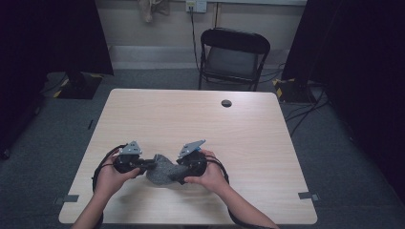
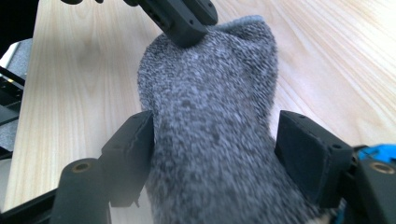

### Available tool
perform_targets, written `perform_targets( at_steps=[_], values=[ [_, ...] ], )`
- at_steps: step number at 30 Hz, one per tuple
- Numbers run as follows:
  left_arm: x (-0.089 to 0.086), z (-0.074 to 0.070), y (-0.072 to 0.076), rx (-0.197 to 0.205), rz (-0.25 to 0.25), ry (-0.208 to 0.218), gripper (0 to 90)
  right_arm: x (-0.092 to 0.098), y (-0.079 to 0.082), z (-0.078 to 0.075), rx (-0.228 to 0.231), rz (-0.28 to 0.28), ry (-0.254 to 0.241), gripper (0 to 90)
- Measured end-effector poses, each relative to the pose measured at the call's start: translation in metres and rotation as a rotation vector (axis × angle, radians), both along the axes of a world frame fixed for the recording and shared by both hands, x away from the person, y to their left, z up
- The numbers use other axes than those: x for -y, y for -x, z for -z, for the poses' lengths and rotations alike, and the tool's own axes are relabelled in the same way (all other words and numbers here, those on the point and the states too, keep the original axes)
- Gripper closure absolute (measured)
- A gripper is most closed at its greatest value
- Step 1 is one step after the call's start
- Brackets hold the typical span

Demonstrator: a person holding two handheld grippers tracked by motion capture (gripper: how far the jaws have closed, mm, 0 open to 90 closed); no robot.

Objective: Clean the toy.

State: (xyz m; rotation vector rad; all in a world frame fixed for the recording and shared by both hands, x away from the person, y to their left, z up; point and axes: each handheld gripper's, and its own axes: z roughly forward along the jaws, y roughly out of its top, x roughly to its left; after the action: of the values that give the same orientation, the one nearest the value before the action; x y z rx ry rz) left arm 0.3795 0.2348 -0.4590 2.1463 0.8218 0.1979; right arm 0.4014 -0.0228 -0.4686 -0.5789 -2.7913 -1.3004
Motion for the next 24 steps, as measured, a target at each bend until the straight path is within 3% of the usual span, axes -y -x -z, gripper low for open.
perform_targets(
  at_steps=[5,11,16,18,20,24],
  values=[
    [-0.002,0.000,0.001,-0.008,-0.002,0.003,80.9,0.009,-0.001,-0.004,0.000,0.002,-0.004,27.2],
    [-0.001,-0.001,0.003,-0.001,0.010,0.002,81.4,0.015,0.001,-0.002,-0.008,-0.013,0.029,28.9],
    [0.000,-0.003,0.004,0.016,0.028,0.018,79.0,0.019,-0.002,0.003,-0.021,-0.017,0.032,48.5],
    [-0.001,-0.005,0.003,0.053,0.033,0.020,67.8,0.019,-0.004,0.004,-0.032,-0.026,0.030,57.3],
    [0.000,-0.007,0.001,0.103,0.035,0.024,48.2,0.019,-0.006,0.003,-0.033,-0.030,0.029,59.8],
    [0.007,-0.016,0.002,0.134,0.063,0.034,29.1,0.018,-0.010,0.002,-0.028,-0.043,0.039,62.2]
  ],
)
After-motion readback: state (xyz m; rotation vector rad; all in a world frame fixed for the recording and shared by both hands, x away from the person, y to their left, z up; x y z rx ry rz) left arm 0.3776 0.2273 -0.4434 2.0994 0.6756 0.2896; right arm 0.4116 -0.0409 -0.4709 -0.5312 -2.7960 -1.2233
